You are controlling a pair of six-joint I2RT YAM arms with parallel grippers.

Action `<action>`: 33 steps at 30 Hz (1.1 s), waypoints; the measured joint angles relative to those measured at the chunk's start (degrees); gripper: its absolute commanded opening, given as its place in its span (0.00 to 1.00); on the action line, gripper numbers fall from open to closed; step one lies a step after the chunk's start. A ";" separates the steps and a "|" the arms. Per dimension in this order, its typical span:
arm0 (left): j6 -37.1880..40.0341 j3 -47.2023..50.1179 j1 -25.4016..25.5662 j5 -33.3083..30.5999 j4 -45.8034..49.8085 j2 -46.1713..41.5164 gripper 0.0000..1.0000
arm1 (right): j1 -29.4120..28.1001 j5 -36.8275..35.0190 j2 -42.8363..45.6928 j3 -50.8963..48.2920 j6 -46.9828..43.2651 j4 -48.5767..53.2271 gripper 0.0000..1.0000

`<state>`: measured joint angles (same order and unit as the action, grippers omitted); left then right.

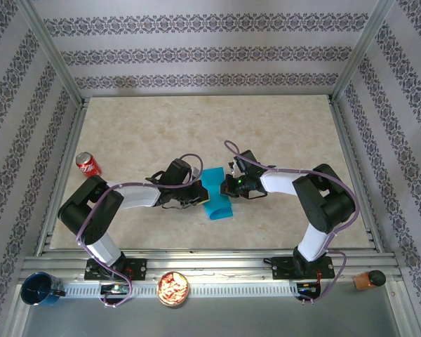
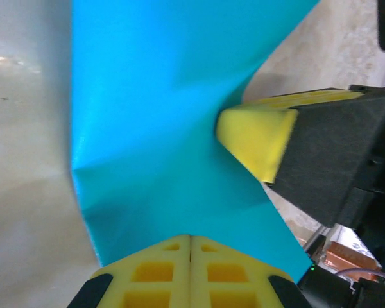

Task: Fold a paper plane with a square sheet of paper (pick it up from the middle)
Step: First fold the square sheet of paper in half at the center of the table.

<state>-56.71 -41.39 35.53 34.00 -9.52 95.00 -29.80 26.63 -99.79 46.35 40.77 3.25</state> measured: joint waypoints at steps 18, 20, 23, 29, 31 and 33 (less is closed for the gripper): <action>1.68 3.41 0.35 1.44 -2.25 2.78 0.00 | 0.00 0.00 0.00 0.00 0.00 0.02 0.00; 2.99 2.86 0.44 0.70 -0.07 2.19 0.00 | 0.00 0.00 0.00 0.00 0.00 0.04 0.00; 4.74 2.47 0.42 -0.48 4.26 0.39 0.00 | 0.00 0.00 0.00 0.00 0.00 0.04 0.00; 4.83 1.49 0.50 -0.52 6.43 -3.34 0.00 | 0.00 0.00 0.00 0.00 0.02 0.02 0.00; 3.56 1.16 0.61 0.26 4.94 -3.63 0.00 | 0.00 0.00 0.00 0.00 0.20 0.02 0.00; 2.08 0.87 1.07 0.79 2.84 -3.23 0.00 | 0.00 -0.02 0.00 -0.02 0.44 0.00 0.00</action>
<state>-54.63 -40.51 36.60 34.79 -6.68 91.77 -29.80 26.61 -99.79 46.33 41.21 3.25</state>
